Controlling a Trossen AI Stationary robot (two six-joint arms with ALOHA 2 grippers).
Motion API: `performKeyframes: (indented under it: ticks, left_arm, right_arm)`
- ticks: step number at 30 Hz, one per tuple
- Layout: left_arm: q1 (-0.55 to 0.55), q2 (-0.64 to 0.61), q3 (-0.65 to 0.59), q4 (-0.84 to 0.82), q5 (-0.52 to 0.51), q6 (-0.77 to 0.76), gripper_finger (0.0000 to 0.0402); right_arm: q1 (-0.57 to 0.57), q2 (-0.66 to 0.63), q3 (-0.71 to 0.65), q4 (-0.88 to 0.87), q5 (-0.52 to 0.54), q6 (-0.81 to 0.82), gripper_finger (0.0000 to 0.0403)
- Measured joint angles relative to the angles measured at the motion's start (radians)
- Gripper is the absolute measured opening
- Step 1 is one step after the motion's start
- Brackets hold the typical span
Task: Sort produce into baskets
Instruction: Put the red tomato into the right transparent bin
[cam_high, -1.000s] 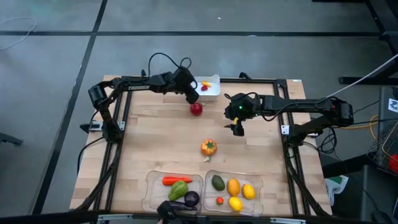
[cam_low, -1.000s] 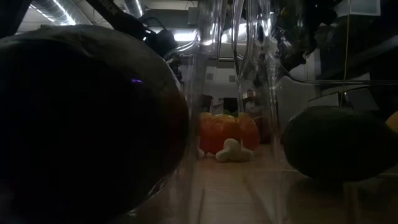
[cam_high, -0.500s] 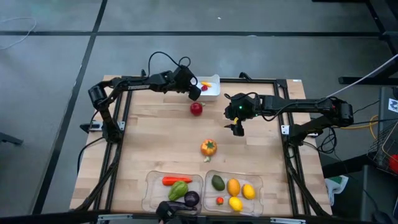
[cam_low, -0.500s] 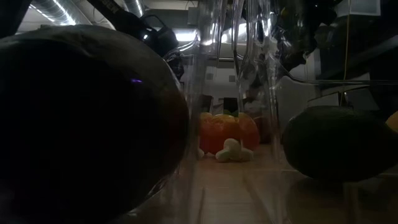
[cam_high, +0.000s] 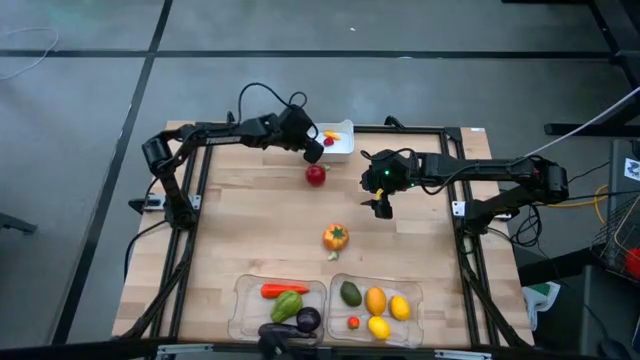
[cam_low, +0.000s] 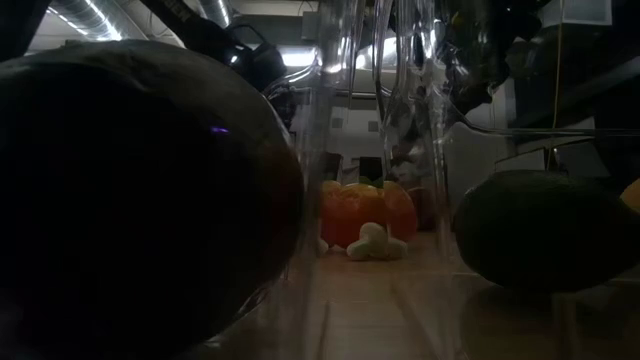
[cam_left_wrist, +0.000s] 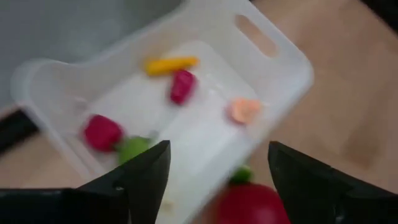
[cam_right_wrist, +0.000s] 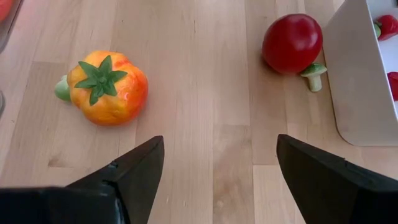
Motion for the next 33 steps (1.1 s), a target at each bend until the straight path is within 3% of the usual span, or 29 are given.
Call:
performKeyframes:
  ticks: [3,6,16,22,33]
  left_arm:
    - [-0.021,0.000,0.000,-0.006,0.095,-0.009,0.0262]
    - [-0.050,0.000,0.000,-0.043,0.118,-0.017,0.0262]
    - [-0.119,0.000,0.000,-0.209,0.117,0.061,0.0264]
    - [-0.128,0.012,-0.002,-0.207,0.045,0.056,0.0265]
    - [-0.133,0.058,-0.003,-0.186,0.023,0.008,0.0265]
  right_arm:
    - [0.000,0.000,0.000,0.000,0.000,0.000,0.0308]
    - [0.000,0.000,0.000,0.000,0.000,0.000,0.0308]
    - [0.000,0.000,0.000,0.000,0.000,0.000,0.0308]
    - [0.000,0.000,0.000,0.000,0.000,0.000,0.0308]
    - [0.000,0.000,0.000,0.036,0.000,0.000,0.0308]
